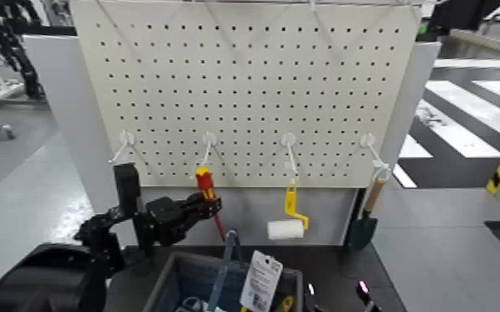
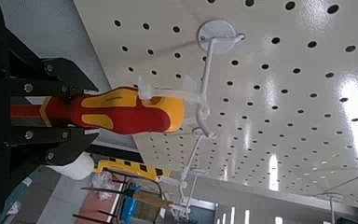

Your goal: Put the red screwdriver into the crate.

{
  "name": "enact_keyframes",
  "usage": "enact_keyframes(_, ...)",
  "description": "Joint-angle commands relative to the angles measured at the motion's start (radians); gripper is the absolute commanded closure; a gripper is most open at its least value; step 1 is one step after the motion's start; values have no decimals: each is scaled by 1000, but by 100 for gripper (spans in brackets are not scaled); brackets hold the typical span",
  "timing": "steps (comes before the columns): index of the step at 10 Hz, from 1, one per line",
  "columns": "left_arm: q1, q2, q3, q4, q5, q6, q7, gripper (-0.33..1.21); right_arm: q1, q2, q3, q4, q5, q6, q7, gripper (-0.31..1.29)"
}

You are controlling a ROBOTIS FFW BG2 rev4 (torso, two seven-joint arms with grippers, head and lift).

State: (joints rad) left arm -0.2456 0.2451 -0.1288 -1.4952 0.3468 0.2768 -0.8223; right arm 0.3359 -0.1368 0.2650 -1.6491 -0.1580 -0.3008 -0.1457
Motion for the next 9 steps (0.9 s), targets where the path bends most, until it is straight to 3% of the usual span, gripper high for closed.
enact_keyframes(1,25,-1,18,-105,-19,55,-6,117,0,0,-1,0,0,2,0,16)
enact_keyframes(6,61,-4,25,-201,-22,140,-31,117,2,2,-1,-2,0,3,0,16)
enact_keyframes(9,108,3,83,-313,-37,228,-29,117,2,3,-3,-2,0,3,-2,16)
